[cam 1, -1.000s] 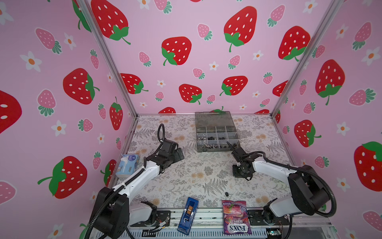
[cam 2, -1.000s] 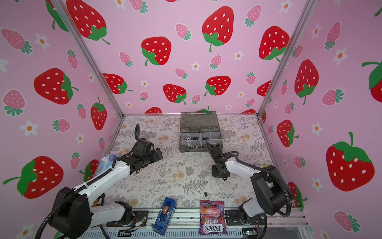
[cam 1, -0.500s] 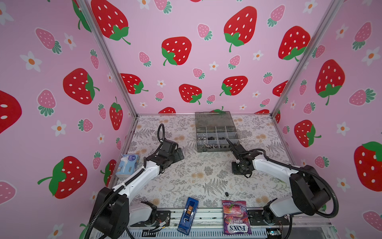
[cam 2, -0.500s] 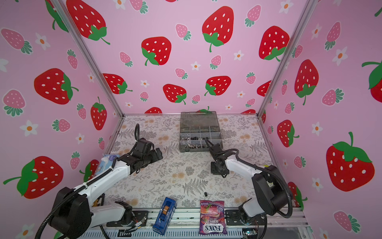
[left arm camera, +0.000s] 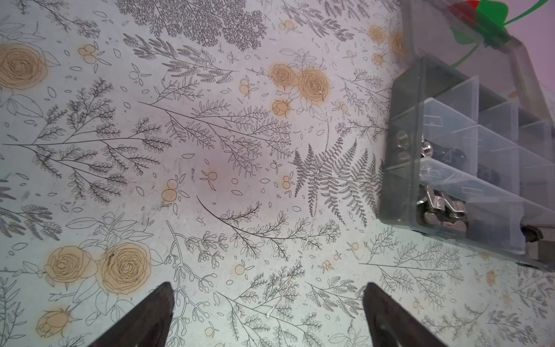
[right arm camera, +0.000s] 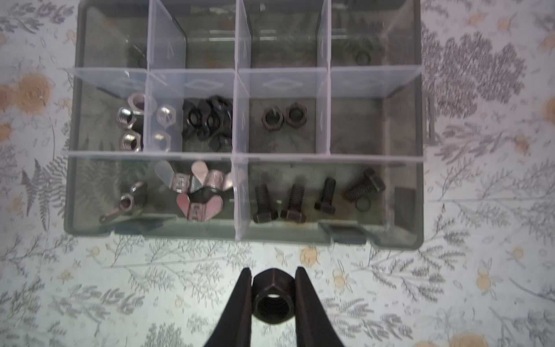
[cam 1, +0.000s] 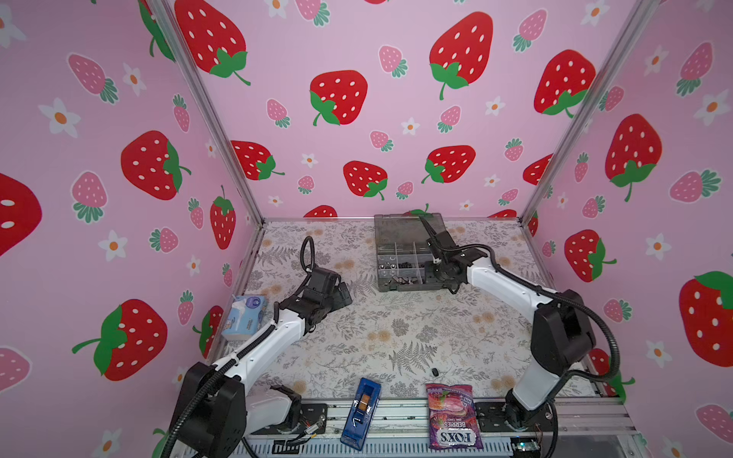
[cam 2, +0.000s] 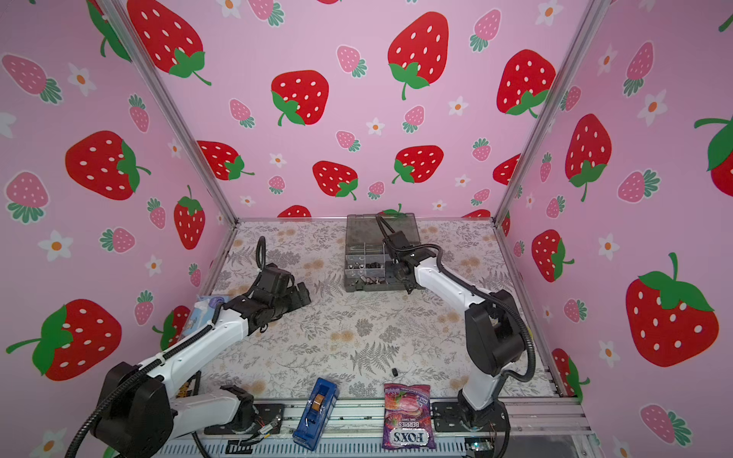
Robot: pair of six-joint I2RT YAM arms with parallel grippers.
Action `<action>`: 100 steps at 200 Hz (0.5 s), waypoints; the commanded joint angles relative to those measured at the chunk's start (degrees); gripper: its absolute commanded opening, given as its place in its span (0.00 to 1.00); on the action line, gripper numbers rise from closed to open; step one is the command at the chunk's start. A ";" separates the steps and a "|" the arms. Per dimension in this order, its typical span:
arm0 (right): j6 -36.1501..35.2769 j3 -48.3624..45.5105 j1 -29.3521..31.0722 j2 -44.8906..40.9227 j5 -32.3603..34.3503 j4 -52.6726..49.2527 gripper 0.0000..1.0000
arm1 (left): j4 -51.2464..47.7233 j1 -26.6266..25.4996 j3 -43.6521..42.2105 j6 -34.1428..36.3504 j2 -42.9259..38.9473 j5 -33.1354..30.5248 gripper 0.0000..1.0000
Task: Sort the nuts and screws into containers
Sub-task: 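Carry the black hex nut with the right gripper over the box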
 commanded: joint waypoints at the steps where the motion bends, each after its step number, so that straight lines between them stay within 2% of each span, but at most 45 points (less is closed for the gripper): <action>1: -3.05 5.15 -1.08 4.74 2.23 1.09 0.06 | -1.15 -0.16 1.28 0.27 -0.73 -1.60 0.99; 47: -4.05 13.99 -3.50 13.85 1.33 2.11 0.04 | -1.45 -0.17 1.03 0.55 -1.26 -2.12 0.99; 100: -5.17 18.41 -4.90 19.73 2.77 2.08 0.05 | -1.57 -0.10 0.99 0.87 -1.36 -2.75 0.99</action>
